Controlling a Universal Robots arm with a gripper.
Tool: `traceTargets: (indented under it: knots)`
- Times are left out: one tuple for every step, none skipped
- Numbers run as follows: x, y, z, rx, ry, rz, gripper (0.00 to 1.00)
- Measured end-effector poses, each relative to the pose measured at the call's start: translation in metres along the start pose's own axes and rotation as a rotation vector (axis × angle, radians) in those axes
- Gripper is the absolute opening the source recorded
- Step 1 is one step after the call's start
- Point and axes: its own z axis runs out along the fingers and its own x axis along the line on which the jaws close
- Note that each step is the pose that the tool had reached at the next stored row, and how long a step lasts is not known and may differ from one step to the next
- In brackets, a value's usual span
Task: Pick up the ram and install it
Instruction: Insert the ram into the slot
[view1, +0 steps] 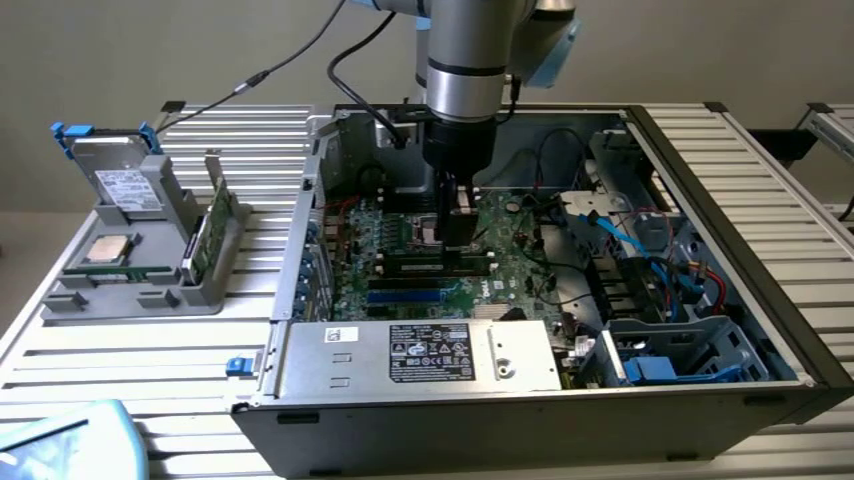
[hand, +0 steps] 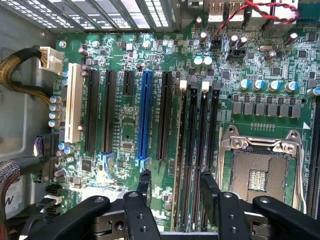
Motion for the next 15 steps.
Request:
traceTargets:
  knots:
    - [0.0000, 0.0001, 0.0000, 0.0001, 0.0000, 0.000, 0.52]
    - [0.0000, 0.0001, 0.0000, 0.0001, 0.0000, 0.000, 0.52]
    - [0.0000, 0.0001, 0.0000, 0.0001, 0.0000, 0.000, 0.43]
    - [0.0000, 0.0001, 0.0000, 0.0001, 0.0000, 0.000, 0.43]
    - [0.0000, 0.0001, 0.0000, 0.0001, 0.0000, 0.000, 0.36]
    - [0.0000, 0.0001, 0.0000, 0.0000, 0.0001, 0.000, 0.31]
    - [0.0000, 0.0001, 0.0000, 0.0001, 0.0001, 0.000, 0.31]
    - [0.0000, 0.0001, 0.0000, 0.0000, 0.0001, 0.000, 0.25]
    - [0.0000, 0.0001, 0.0000, 0.0000, 0.0001, 0.000, 0.19]
    - [0.0000, 0.0001, 0.0000, 0.0001, 0.0001, 0.000, 0.19]
    - [0.0000, 0.0001, 0.0000, 0.0000, 0.0001, 0.000, 0.13]
    - [0.0000, 0.0001, 0.0000, 0.0001, 0.0001, 0.000, 0.10]
    - [0.0000, 0.0001, 0.0000, 0.0001, 0.0001, 0.000, 0.10]
    - [0.0000, 0.0001, 0.0000, 0.0000, 0.0001, 0.000, 0.10]
    - [0.0000, 0.0001, 0.0000, 0.0000, 0.0001, 0.000, 0.10]
